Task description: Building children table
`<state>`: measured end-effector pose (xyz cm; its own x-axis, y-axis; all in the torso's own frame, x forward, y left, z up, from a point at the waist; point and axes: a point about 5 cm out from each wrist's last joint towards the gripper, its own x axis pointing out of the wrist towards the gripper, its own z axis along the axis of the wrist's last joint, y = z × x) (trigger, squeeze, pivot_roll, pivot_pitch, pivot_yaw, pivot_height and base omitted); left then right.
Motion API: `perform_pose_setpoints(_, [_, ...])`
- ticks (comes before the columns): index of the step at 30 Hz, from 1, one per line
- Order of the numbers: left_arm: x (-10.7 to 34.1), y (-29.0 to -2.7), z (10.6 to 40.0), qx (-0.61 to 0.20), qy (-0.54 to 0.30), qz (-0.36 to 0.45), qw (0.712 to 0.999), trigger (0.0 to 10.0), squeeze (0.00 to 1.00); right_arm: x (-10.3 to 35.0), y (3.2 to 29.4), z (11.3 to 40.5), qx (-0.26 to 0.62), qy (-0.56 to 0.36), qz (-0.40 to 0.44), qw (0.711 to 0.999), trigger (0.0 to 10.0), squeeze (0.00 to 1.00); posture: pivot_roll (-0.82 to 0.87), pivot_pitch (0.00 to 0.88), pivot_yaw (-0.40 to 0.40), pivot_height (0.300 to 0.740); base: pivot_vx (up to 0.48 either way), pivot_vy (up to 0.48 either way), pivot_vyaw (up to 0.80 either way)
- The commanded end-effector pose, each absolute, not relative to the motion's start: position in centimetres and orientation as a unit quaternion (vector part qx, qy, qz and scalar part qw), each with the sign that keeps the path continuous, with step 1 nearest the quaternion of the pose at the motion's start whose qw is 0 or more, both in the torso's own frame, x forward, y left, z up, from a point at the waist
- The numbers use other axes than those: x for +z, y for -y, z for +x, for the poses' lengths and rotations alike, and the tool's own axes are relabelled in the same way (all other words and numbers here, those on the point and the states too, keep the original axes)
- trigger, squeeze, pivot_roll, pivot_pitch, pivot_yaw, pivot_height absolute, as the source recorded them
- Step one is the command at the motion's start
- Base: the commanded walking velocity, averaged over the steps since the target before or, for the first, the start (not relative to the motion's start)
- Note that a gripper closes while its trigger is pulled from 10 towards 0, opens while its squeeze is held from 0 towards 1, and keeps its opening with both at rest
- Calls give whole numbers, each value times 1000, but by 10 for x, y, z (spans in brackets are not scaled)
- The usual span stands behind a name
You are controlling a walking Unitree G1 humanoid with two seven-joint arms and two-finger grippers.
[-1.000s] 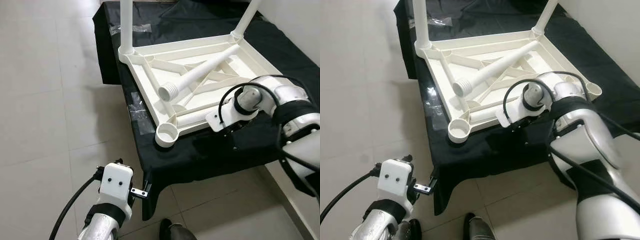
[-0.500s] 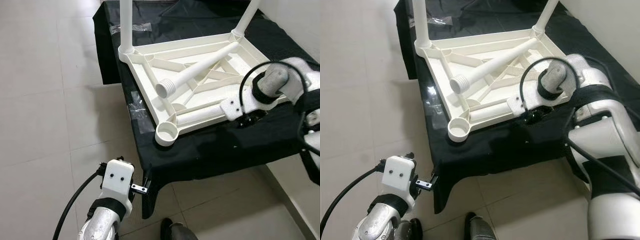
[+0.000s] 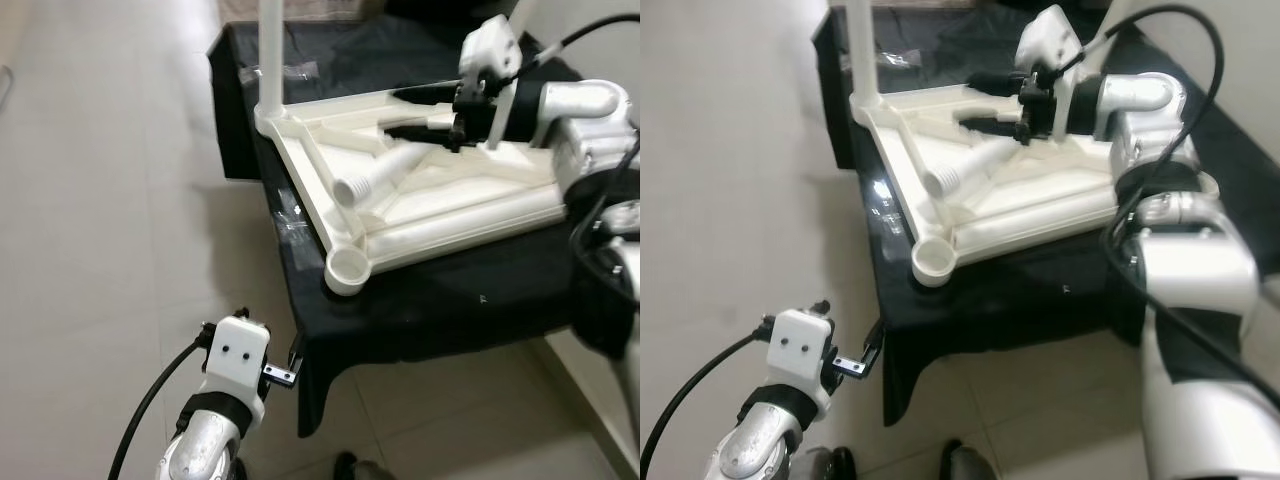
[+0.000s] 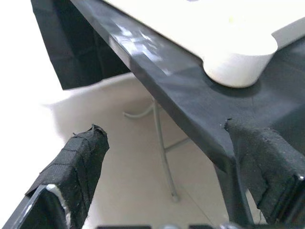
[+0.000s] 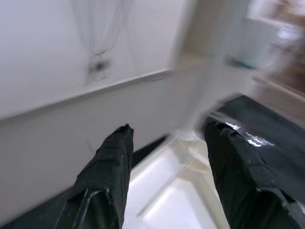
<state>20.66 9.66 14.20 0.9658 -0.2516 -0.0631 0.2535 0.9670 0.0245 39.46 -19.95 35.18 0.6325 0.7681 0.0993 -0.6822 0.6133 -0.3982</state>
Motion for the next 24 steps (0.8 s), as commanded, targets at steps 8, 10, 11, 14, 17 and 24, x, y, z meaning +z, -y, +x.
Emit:
perform_pose_setpoints(8, [134, -104, 213, -119, -45, -28, 991, 10000, 0, 251, 188, 382, 189, 198, -27, 961, 10000, 0, 66, 115, -63, 740, 0, 0, 0])
perform_pose_setpoints(10, [135, -106, 215, -113, -37, -22, 993, 10000, 0, 235, 170, 360, 179, 218, -28, 959, 10000, 0, 69, 119, -62, 740, 0, 0, 0])
perform_pose_setpoints(11, [135, -106, 215, -113, -37, -22, 993, 10000, 0, 235, 170, 360, 179, 218, -28, 959, 10000, 0, 69, 119, -62, 740, 0, 0, 0])
perform_pose_setpoints(14, [136, -107, 216, -115, -27, -2, 993, 10000, 0, 221, 159, 343, 143, 228, -8, 963, 10000, 0, 81, 119, -66, 740, 0, 0, 0])
perform_pose_setpoints(17, [138, -107, 217, -110, -21, 1, 994, 10000, 0, 215, 154, 338, 130, 229, 2, 965, 10000, 0, 83, 116, -66, 740, 0, 0, 0])
perform_pose_setpoints(24, [145, -124, 226, -57, 3, 16, 998, 10000, 0, 211, 145, 331, 113, 226, -5, 968, 10000, 0, 86, 113, -68, 740, 103, -288, 0])
